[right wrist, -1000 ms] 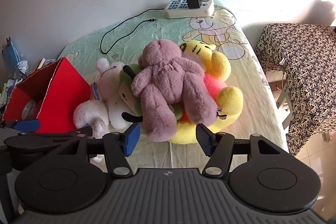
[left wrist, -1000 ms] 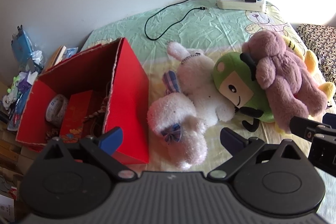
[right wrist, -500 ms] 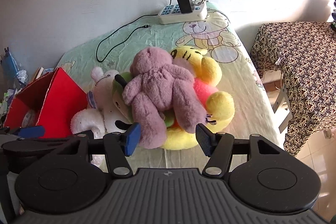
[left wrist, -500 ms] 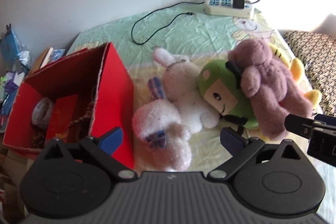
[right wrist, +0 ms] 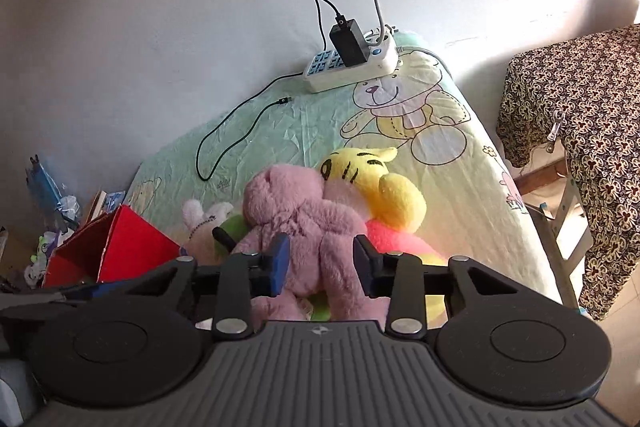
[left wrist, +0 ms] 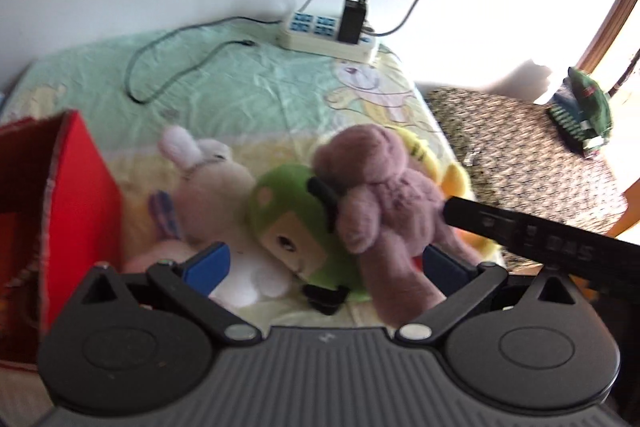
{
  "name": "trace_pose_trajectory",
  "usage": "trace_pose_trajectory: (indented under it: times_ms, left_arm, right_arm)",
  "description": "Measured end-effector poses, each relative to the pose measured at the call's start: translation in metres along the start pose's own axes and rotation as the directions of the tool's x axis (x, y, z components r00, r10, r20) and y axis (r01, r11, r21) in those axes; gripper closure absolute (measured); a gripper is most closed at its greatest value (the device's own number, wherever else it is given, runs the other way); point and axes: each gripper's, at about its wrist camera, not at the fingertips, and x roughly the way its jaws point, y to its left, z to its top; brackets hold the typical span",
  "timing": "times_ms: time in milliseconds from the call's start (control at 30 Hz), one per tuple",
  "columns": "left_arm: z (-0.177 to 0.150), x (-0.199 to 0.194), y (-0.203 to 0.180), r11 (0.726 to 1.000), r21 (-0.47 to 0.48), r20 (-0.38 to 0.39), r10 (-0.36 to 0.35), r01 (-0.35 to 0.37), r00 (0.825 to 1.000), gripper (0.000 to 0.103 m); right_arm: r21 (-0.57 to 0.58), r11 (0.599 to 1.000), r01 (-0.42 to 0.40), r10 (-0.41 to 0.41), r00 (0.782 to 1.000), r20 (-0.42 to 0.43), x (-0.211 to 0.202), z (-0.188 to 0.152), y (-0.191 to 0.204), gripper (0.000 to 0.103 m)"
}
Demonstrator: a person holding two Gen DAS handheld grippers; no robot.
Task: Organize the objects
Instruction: 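Close both grippers on the pinkish-brown teddy bear's body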
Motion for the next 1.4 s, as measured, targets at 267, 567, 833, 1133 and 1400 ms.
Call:
trace_pose_trajectory:
  times_ms: [267,567,833,1133,1400]
  left_arm:
    - [0.0,0.021,-0.007,0.992,-0.04,-0.059,-0.12,0.118,0.991,0.002]
    - [-0.001,0.037,-0.009,0.989,0.012,-0.088,-0.145,0.147,0.985,0.031]
    - [-0.02,0.028,0.008,0.987,0.055,-0.083,-0.144,0.149,0.986,0.056]
    - [-0.04,0.025,-0.004,0.985,0.15,-0.074,-0.076,0.086,0.994,0.059]
    - [-0.04,0.029,-0.01,0.984,0.167,-0.065,-0.056,0.066,0.996,0.059]
  right_arm:
    - [0.052,0.998,-0.029,0.031,0.999,-0.042,0.029,0.005,-0.024,0.063]
    - [0.068,0.993,-0.096,0.097,0.995,-0.017,0.042,0.009,-0.033,0.056]
    - [0.004,0.992,-0.123,0.123,0.992,-0.039,0.025,-0.002,-0.02,0.066]
    - [-0.18,0.974,-0.134,0.124,0.99,-0.065,0.019,-0.014,-0.005,0.066]
    - [-0.042,0.982,-0.183,0.179,0.981,-0.076,0.025,-0.013,-0.022,0.066]
